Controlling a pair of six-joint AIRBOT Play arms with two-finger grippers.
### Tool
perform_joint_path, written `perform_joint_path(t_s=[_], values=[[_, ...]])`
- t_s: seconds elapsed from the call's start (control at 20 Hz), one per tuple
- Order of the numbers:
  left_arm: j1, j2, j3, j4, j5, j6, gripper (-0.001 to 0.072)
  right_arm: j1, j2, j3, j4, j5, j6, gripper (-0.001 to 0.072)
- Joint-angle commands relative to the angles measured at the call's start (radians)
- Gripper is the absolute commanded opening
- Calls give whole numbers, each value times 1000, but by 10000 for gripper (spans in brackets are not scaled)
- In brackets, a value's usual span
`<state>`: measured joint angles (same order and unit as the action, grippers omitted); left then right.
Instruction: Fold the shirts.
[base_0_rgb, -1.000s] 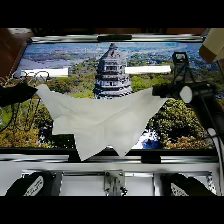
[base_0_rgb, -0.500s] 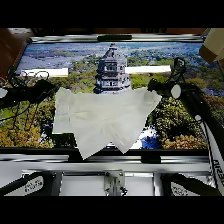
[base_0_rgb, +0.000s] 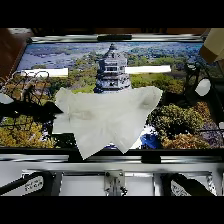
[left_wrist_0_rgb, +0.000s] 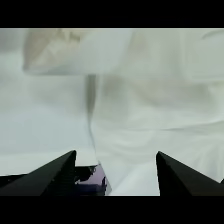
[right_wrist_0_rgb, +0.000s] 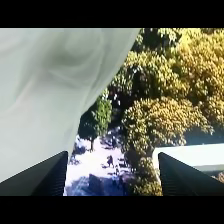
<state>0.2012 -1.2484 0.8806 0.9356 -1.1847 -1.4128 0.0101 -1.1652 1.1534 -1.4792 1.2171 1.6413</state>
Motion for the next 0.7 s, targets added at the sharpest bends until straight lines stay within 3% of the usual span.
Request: perform_joint_path(t_s=[0.0, 0.25, 0.55, 0.6, 0.65], values=[[-102, -6, -151, -47, 178, 6, 547, -8, 13, 2, 45, 92, -31, 659], [-198, -52, -167, -80, 357, 6, 547, -8, 13, 2, 48, 92, -32, 659], [-200, -85, -166, -80, 392, 43, 507, -8, 13, 2, 49, 97, -48, 659], [-203, -87, -166, -80, 392, 44, 425, -8, 13, 2, 49, 118, -48, 659], [-209, -87, -166, -80, 391, 52, 279, -7, 13, -1, 50, 147, -42, 659]])
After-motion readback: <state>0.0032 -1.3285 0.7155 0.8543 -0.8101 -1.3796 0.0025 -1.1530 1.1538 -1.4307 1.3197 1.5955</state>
